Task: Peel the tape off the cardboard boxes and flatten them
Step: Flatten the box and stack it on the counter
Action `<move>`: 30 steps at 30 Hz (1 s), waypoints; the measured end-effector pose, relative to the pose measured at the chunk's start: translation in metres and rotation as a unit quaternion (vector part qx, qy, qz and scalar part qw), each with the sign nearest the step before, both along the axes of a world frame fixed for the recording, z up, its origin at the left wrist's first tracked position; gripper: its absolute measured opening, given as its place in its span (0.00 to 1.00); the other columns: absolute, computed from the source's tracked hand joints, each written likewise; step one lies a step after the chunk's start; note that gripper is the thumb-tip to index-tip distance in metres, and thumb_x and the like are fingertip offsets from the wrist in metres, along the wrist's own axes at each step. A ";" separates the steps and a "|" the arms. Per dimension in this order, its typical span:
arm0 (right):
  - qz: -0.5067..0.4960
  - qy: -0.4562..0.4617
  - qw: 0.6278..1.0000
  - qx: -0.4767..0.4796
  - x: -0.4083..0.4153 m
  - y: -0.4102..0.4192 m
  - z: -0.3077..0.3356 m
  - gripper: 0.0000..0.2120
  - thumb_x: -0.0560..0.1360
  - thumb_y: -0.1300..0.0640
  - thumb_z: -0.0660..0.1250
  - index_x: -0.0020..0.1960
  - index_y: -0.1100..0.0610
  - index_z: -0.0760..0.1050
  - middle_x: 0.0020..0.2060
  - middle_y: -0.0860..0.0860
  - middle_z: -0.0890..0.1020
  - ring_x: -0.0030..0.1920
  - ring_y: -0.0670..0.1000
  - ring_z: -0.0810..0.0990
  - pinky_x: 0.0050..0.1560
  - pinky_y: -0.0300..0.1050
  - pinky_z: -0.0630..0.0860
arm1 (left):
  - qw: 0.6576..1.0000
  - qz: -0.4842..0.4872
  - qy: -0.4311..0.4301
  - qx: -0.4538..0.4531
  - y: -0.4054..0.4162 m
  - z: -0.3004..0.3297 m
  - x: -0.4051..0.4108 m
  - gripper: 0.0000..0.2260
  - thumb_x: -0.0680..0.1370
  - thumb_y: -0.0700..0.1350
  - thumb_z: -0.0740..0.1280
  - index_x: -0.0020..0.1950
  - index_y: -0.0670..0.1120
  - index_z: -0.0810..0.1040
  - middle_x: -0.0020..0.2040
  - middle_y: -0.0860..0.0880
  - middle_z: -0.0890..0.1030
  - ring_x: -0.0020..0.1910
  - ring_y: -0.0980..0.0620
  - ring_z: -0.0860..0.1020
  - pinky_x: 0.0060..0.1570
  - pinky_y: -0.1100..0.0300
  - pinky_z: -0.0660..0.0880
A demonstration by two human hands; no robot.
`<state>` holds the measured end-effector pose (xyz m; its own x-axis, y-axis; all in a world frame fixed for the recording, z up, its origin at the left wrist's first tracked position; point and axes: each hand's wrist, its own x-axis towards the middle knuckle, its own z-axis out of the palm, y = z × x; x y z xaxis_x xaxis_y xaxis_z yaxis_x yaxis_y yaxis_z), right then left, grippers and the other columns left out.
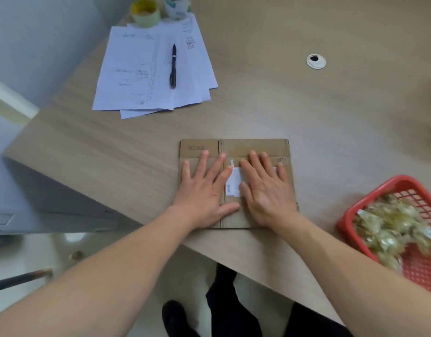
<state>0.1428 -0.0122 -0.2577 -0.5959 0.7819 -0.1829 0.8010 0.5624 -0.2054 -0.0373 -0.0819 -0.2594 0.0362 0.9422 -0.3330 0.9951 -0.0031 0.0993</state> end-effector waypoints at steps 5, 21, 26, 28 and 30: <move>-0.311 0.086 0.946 -0.031 0.006 -0.035 0.018 0.34 0.75 0.44 0.65 0.76 0.54 0.59 0.75 0.58 0.62 0.74 0.61 0.62 0.69 0.62 0.63 | 0.983 0.159 -0.096 0.001 -0.064 0.009 -0.003 0.35 0.77 0.70 0.51 0.80 0.61 0.44 0.80 0.53 0.33 0.78 0.45 0.31 0.75 0.37 0.41; -0.220 0.229 0.922 -0.224 -0.127 -0.194 0.081 0.22 0.69 0.40 0.73 0.56 0.42 0.66 0.44 0.37 0.77 0.44 0.37 0.76 0.36 0.39 0.70 | 0.720 0.588 -0.325 0.177 -0.306 0.079 -0.137 0.36 0.76 0.45 0.72 0.80 0.49 0.58 0.74 0.49 0.69 0.72 0.50 0.68 0.71 0.55 0.64; -0.085 0.238 0.940 -0.228 -0.195 -0.252 0.096 0.24 0.70 0.40 0.74 0.58 0.44 0.66 0.45 0.37 0.76 0.43 0.37 0.74 0.38 0.37 0.69 | 0.658 0.658 -0.276 0.242 -0.399 0.097 -0.162 0.36 0.77 0.46 0.71 0.81 0.51 0.57 0.72 0.49 0.69 0.68 0.50 0.71 0.66 0.58 0.66; -0.039 0.226 0.944 -0.237 -0.219 -0.274 0.099 0.27 0.70 0.40 0.75 0.62 0.45 0.66 0.47 0.40 0.75 0.42 0.40 0.74 0.39 0.39 0.70 | 0.628 0.688 -0.256 0.259 -0.434 0.103 -0.165 0.35 0.77 0.46 0.71 0.81 0.50 0.58 0.70 0.47 0.71 0.66 0.49 0.73 0.67 0.55 0.69; 0.012 0.218 0.944 -0.249 -0.242 -0.296 0.103 0.29 0.70 0.40 0.75 0.64 0.46 0.66 0.48 0.40 0.74 0.42 0.42 0.73 0.43 0.43 0.72 | 0.594 0.718 -0.230 0.279 -0.468 0.110 -0.161 0.35 0.77 0.46 0.71 0.80 0.51 0.59 0.69 0.47 0.72 0.63 0.48 0.75 0.64 0.55 0.71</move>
